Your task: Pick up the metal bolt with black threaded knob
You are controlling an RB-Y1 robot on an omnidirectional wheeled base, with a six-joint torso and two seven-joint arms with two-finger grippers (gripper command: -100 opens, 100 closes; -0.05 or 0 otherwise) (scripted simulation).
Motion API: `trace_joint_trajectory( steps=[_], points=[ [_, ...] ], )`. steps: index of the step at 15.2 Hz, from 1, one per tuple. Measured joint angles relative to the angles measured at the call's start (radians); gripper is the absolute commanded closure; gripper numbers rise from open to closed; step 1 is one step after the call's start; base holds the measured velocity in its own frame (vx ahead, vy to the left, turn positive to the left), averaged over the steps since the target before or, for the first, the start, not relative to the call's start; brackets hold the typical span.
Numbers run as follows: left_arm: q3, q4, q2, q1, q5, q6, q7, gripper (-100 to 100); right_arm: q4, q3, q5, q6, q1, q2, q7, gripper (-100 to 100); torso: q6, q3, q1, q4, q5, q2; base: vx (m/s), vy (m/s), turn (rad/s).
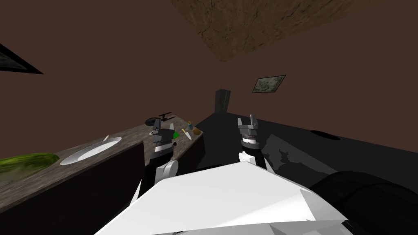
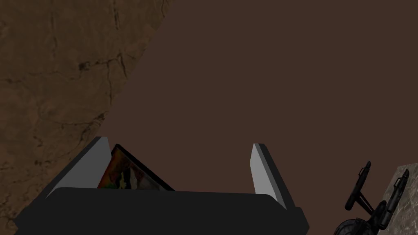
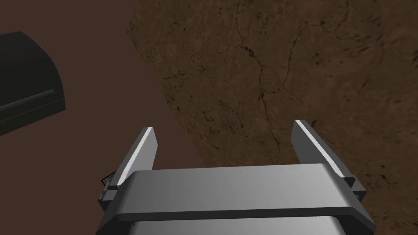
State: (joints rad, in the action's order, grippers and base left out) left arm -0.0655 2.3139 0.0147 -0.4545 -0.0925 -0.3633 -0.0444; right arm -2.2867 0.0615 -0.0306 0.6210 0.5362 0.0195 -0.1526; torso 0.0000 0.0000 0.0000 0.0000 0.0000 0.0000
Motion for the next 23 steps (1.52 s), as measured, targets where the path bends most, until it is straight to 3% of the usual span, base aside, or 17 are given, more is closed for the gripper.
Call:
trace_joint_trajectory(
  steps=[9, 12, 20, 23],
  points=[
    [0.015, -0.027, -0.170, 0.004, -0.051, 0.081, 0.054, -100, 0.000, 0.000, 0.000, 0.000, 0.000, 0.000, 0.000, 0, 0.000, 0.000, 0.001, 0.000, 0.000, 0.000, -0.001, 0.002, -0.032],
    [0.026, -0.039, -0.234, 0.005, -0.084, 0.136, 0.090, -100, 0.000, 0.000, 0.000, 0.000, 0.000, 0.000, 0.000, 0, 0.000, 0.000, 0.001, 0.000, 0.000, 0.000, -0.002, 0.003, -0.040],
    [0.046, -0.096, -0.361, 0.026, -0.165, 0.276, 0.178, -100, 0.000, 0.000, 0.000, 0.000, 0.000, 0.000, 0.000, 0, 0.000, 0.000, 0.001, 0.000, 0.000, 0.000, -0.001, 0.003, -0.049],
    [0.055, -0.095, -0.406, 0.012, -0.199, 0.337, 0.216, -100, 0.000, 0.000, 0.000, 0.000, 0.000, 0.000, 0.000, 0, 0.000, 0.000, 0.001, 0.000, 0.000, 0.000, 0.000, 0.004, -0.054]
  ],
)
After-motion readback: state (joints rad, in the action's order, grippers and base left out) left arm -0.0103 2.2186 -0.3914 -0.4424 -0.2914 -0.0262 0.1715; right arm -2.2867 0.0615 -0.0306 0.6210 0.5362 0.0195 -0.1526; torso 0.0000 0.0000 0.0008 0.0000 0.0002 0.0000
